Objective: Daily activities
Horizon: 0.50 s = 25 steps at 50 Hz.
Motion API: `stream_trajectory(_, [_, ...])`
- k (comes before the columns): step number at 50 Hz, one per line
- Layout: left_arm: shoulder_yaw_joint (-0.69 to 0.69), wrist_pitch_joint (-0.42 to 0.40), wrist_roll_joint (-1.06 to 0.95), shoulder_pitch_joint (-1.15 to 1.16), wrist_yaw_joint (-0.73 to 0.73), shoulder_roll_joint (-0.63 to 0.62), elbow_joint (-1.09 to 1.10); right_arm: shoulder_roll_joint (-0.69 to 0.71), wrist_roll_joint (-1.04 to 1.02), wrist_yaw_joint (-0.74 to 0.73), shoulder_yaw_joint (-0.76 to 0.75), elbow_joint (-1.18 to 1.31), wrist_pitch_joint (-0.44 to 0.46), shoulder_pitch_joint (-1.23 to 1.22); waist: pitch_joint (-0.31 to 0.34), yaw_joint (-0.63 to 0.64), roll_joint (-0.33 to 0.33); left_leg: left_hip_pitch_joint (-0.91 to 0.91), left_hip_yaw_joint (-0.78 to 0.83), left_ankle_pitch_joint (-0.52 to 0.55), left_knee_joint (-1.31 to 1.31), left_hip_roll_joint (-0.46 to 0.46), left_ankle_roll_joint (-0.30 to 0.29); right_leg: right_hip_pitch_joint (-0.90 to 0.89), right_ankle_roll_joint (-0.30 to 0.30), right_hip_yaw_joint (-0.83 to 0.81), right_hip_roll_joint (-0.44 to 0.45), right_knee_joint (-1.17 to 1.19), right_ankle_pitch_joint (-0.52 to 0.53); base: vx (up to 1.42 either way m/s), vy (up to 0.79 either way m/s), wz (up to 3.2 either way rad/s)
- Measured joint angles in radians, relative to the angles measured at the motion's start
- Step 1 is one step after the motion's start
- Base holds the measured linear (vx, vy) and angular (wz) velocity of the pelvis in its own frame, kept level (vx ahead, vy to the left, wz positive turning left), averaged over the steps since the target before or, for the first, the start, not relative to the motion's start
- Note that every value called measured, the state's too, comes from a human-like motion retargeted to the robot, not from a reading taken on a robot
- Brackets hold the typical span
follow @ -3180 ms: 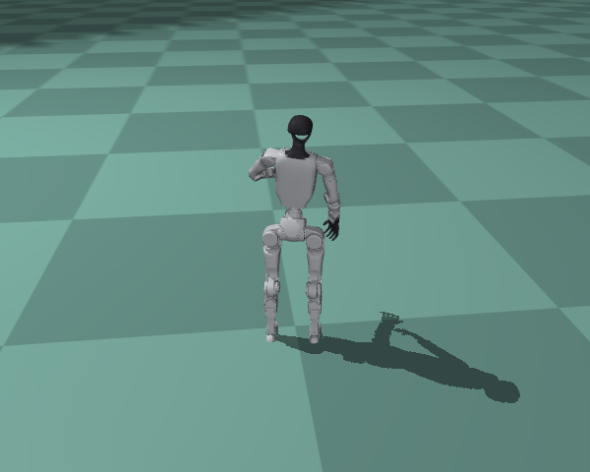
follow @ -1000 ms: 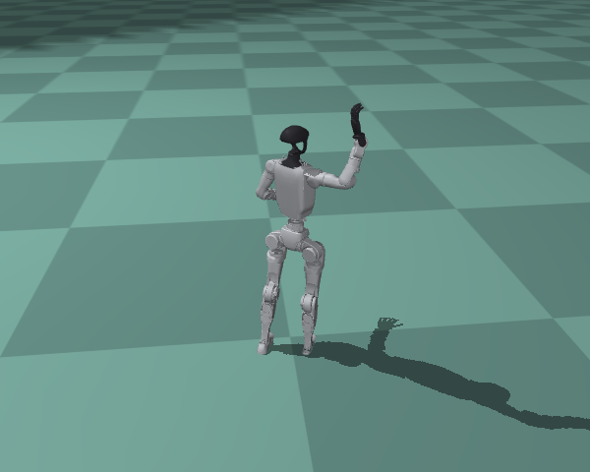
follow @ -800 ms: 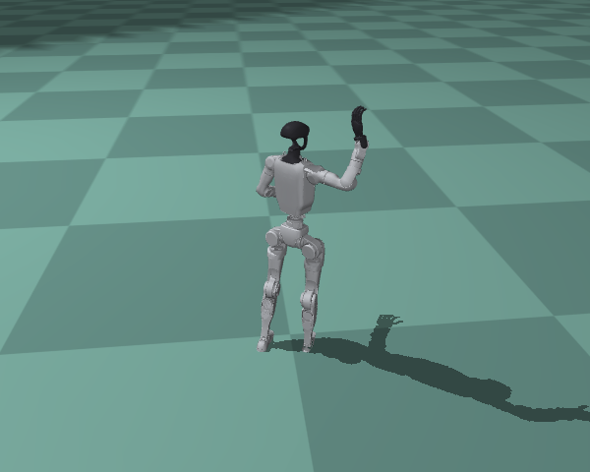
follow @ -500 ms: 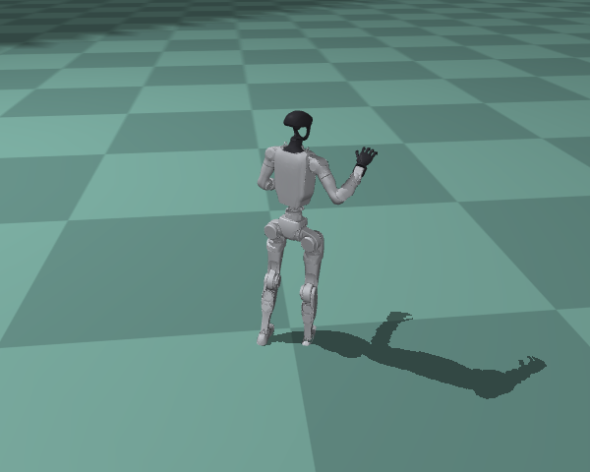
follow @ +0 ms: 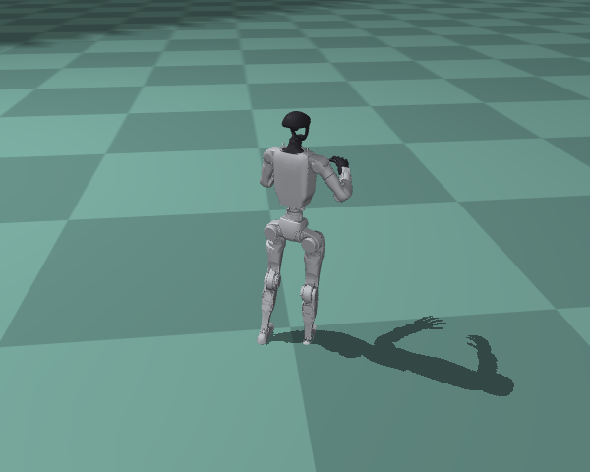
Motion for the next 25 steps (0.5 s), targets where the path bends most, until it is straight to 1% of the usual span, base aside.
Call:
stream_trajectory(5, [0.064,-0.014,0.031,-0.021,0.072,-0.005,-0.045,0.014,0.016,-0.098,-0.058,0.031,-0.003,0.080,-0.009,0.000,0.001,-0.016,-0.014,-0.012,0.015,0.007,-0.002,-0.004,0.006,-0.011,0.005,-0.001,-0.002,0.00,0.00,0.00])
stream_trajectory(10, [0.084,-0.034,0.070,-0.058,0.130,-0.011,-0.098,0.013,-0.001,-0.134,-0.058,0.165,0.002,0.179,-0.019,0.017,-0.004,-0.028,-0.028,-0.024,0.030,0.012,-0.007,-0.003,0.011,-0.022,0.007,-0.001,-0.003,0.00,0.00,0.00])
stream_trajectory(17, [0.090,-0.041,0.164,-0.149,0.202,-0.002,-0.200,0.023,-0.062,-0.116,0.025,0.489,0.023,0.265,-0.030,0.046,-0.003,-0.037,-0.048,-0.043,0.058,0.021,-0.016,0.009,0.006,-0.033,0.013,-0.001,-0.003,0.00,0.00,0.00])
stream_trajectory(25, [0.102,-0.008,0.263,-0.228,0.238,0.023,-0.271,0.123,-0.082,-0.104,0.100,0.876,0.064,0.276,-0.029,0.048,0.015,-0.052,-0.071,-0.068,0.111,0.040,-0.023,0.026,-0.003,-0.041,0.027,-0.001,0.000,0.00,0.00,0.00])
